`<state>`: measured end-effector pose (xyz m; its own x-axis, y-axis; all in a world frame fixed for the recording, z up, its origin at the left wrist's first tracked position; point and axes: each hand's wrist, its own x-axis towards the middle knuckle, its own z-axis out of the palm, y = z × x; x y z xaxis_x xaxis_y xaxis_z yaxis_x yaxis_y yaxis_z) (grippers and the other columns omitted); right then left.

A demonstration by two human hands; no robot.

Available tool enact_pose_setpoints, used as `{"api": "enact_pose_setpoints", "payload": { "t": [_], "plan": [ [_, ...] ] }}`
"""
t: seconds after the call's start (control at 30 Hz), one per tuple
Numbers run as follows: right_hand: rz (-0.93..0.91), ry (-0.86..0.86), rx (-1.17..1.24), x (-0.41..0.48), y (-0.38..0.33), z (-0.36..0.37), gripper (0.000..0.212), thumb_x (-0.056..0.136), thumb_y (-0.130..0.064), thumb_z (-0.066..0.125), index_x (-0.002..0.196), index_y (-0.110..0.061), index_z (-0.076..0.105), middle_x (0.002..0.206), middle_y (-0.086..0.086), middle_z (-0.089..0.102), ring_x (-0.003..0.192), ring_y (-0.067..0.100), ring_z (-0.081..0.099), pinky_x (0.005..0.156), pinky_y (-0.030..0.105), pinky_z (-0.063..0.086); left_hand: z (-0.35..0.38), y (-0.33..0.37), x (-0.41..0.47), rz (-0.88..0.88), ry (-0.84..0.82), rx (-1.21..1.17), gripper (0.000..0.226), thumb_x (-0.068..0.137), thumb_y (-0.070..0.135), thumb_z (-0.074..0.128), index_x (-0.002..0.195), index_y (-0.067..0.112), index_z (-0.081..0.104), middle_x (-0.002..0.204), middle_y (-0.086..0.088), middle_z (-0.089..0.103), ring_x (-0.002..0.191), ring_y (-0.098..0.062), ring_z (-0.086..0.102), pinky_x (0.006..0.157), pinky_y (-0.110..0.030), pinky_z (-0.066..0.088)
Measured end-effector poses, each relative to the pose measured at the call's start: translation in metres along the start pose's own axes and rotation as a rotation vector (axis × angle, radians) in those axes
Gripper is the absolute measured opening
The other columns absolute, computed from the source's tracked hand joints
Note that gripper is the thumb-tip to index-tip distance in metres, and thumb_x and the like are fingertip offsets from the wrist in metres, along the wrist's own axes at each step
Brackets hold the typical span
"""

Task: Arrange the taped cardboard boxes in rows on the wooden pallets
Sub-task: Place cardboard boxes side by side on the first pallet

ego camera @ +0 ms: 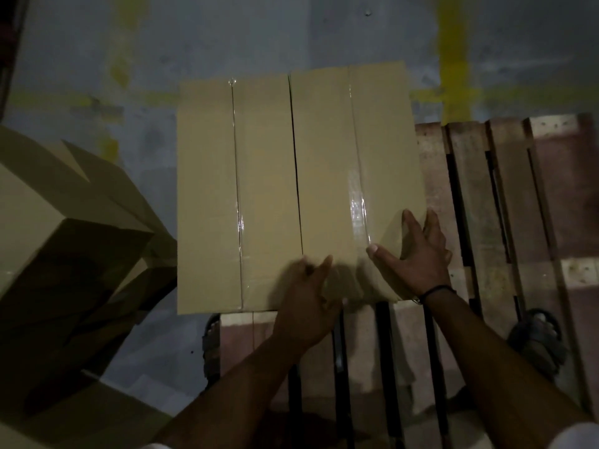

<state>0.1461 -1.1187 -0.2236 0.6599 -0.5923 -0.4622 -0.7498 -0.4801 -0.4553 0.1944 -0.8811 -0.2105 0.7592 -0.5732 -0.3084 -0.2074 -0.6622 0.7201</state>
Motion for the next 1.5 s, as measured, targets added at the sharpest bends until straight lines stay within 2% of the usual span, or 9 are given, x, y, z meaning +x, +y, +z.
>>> {"api": "enact_pose_setpoints", "payload": {
  "t": [0.1, 0.17, 0.23, 0.33, 0.43, 0.53, 0.83, 1.0, 1.5],
  "plan": [
    [-0.001, -0.006, 0.019, 0.001, 0.003, 0.000, 0.108, 0.069, -0.082, 0.063, 0.159, -0.043, 0.019, 0.170, -0.005, -0.008, 0.155, 0.025, 0.005, 0.120, 0.059, 0.010, 0.003, -0.001, 0.001, -0.067, 0.086, -0.086, 0.081, 0.087, 0.030, 0.080, 0.156, 0.013, 0.039, 0.161, -0.008, 0.037, 0.143, 0.003, 0.022, 0.118, -0.009, 0.022],
    [-0.008, -0.002, 0.022, 0.001, 0.005, 0.001, 0.104, 0.075, -0.076, 0.070, 0.159, -0.044, 0.017, 0.170, -0.007, -0.010, 0.155, 0.027, 0.007, 0.120, 0.059, 0.012, 0.002, 0.002, 0.007, -0.185, 0.166, -0.170, 0.085, 0.084, 0.038, 0.078, 0.156, 0.012, 0.041, 0.160, -0.005, 0.042, 0.146, -0.011, 0.036, 0.116, -0.035, 0.042],
    [-0.005, -0.002, 0.012, 0.000, 0.007, 0.004, 0.103, 0.077, -0.071, 0.071, 0.159, -0.045, 0.015, 0.169, -0.008, -0.012, 0.155, 0.027, 0.008, 0.120, 0.058, 0.013, 0.000, 0.006, 0.016, -0.268, 0.211, -0.229, 0.084, 0.080, 0.042, 0.078, 0.152, 0.011, 0.046, 0.152, -0.003, 0.051, 0.139, -0.018, 0.048, 0.109, -0.045, 0.049],
    [0.001, 0.000, 0.026, -0.001, 0.006, 0.006, 0.106, 0.075, -0.076, 0.069, 0.159, -0.044, 0.015, 0.169, -0.009, -0.013, 0.155, 0.028, 0.008, 0.120, 0.059, 0.013, -0.004, 0.008, 0.032, -0.342, 0.248, -0.212, 0.075, 0.079, 0.035, 0.085, 0.143, 0.010, 0.055, 0.138, -0.005, 0.061, 0.121, -0.020, 0.061, 0.103, -0.034, 0.051],
    [0.009, 0.008, 0.036, -0.001, 0.005, 0.006, 0.110, 0.066, -0.081, 0.062, 0.159, -0.045, 0.016, 0.169, -0.011, -0.012, 0.155, 0.027, 0.009, 0.120, 0.059, 0.012, -0.011, 0.000, 0.047, -0.434, 0.239, -0.287, 0.062, 0.083, 0.031, 0.085, 0.136, 0.011, 0.060, 0.126, -0.003, 0.068, 0.100, -0.015, 0.067, 0.078, -0.003, 0.045],
    [0.002, 0.006, 0.025, 0.000, 0.007, 0.005, 0.112, 0.065, -0.081, 0.064, 0.159, -0.044, 0.016, 0.169, -0.012, -0.012, 0.155, 0.026, 0.008, 0.120, 0.060, 0.010, -0.012, -0.007, 0.050, -0.463, 0.229, -0.321, 0.057, 0.084, 0.028, 0.083, 0.133, 0.009, 0.062, 0.122, -0.003, 0.070, 0.090, -0.010, 0.066, 0.067, 0.003, 0.040],
    [-0.030, 0.023, 0.005, -0.004, 0.008, 0.005, 0.114, 0.068, -0.066, 0.082, 0.160, -0.042, 0.017, 0.169, -0.008, -0.013, 0.155, 0.026, 0.007, 0.119, 0.062, 0.012, -0.012, -0.010, 0.042, -0.436, 0.249, -0.373, 0.054, 0.085, 0.023, 0.083, 0.134, 0.010, 0.063, 0.121, 0.000, 0.070, 0.089, -0.004, 0.067, 0.075, -0.001, 0.045],
    [-0.044, 0.008, -0.019, -0.006, 0.009, 0.004, 0.116, 0.069, -0.064, 0.083, 0.160, -0.042, 0.014, 0.169, -0.007, -0.015, 0.155, 0.025, 0.004, 0.119, 0.061, 0.012, -0.014, -0.014, 0.041, -0.455, 0.229, -0.426, 0.050, 0.084, 0.019, 0.083, 0.129, 0.011, 0.065, 0.113, 0.004, 0.069, 0.075, 0.014, 0.062, 0.076, -0.002, 0.046],
    [-0.014, -0.029, -0.002, -0.004, 0.010, -0.004, 0.121, 0.060, -0.072, 0.082, 0.159, -0.043, 0.019, 0.167, -0.015, -0.012, 0.155, 0.023, 0.003, 0.122, 0.061, 0.015, -0.016, -0.016, 0.039, -0.472, 0.219, -0.515, 0.047, 0.088, 0.021, 0.080, 0.132, 0.013, 0.066, 0.117, 0.001, 0.072, 0.096, 0.003, 0.064, 0.085, -0.008, 0.050]
  ]
}}
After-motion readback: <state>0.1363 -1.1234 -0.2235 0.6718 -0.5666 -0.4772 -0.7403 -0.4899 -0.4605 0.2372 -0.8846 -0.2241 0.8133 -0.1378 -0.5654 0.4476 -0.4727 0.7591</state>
